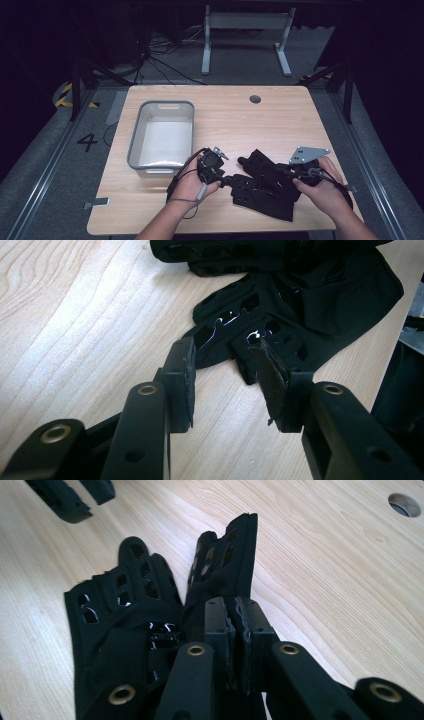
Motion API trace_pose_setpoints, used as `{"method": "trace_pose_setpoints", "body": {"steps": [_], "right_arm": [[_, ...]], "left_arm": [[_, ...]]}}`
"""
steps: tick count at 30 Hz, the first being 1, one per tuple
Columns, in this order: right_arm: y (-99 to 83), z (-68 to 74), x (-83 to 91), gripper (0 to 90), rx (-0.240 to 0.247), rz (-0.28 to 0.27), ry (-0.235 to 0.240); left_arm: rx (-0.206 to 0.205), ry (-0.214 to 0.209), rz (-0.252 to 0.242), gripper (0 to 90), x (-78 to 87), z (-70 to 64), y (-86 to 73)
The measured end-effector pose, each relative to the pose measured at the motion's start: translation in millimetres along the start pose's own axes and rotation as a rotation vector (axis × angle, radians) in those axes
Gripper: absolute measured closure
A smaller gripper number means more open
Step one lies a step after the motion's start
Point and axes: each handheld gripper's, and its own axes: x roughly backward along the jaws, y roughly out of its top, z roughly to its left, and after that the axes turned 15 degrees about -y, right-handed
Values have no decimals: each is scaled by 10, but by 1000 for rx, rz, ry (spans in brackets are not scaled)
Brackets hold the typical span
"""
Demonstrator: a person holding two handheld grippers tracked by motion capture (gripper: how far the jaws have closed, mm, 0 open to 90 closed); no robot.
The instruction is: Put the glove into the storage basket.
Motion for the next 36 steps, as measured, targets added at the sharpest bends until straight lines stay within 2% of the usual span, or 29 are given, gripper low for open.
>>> {"method": "trace_pose_setpoints", "body": {"steps": [6, 8, 11, 13, 14, 15, 21, 23, 27, 28, 30, 32, 36], "right_arm": [[4, 100, 25, 872, 21, 9, 40], [1, 194, 69, 871, 29, 7, 87], [0, 251, 100, 868, 32, 9, 110], [-11, 372, 124, 853, 51, 31, 179], [-11, 372, 124, 853, 51, 31, 179], [-23, 446, 126, 853, 63, 54, 215], [-73, 521, 113, 840, 63, 96, 280], [-81, 508, 105, 838, 54, 93, 282], [-95, 428, 92, 830, 25, 74, 257], [-104, 359, 96, 814, 1, 45, 230], [-111, 323, 99, 808, -15, 37, 220], [-133, 239, 107, 799, -55, 16, 195], [-185, 113, 86, 770, -113, 14, 166]], "left_arm": [[-2, 0, -2, 599, 10, -4, 0], [0, 0, -7, 599, 22, 1, -3], [2, 1, -15, 599, 37, 3, -4], [4, 3, -26, 599, 65, 1, -5], [4, 3, -26, 599, 65, 1, -5], [1, 5, -31, 600, 91, 4, -6], [7, 5, -49, 600, 144, 6, -13], [6, 5, -47, 600, 140, 5, -12], [4, 4, -48, 599, 139, -3, -9], [4, 2, -49, 597, 140, -5, -8], [4, 1, -49, 596, 141, -6, -7], [4, -2, -46, 595, 133, -6, -5], [1, -3, -40, 594, 128, -8, -2]]}}
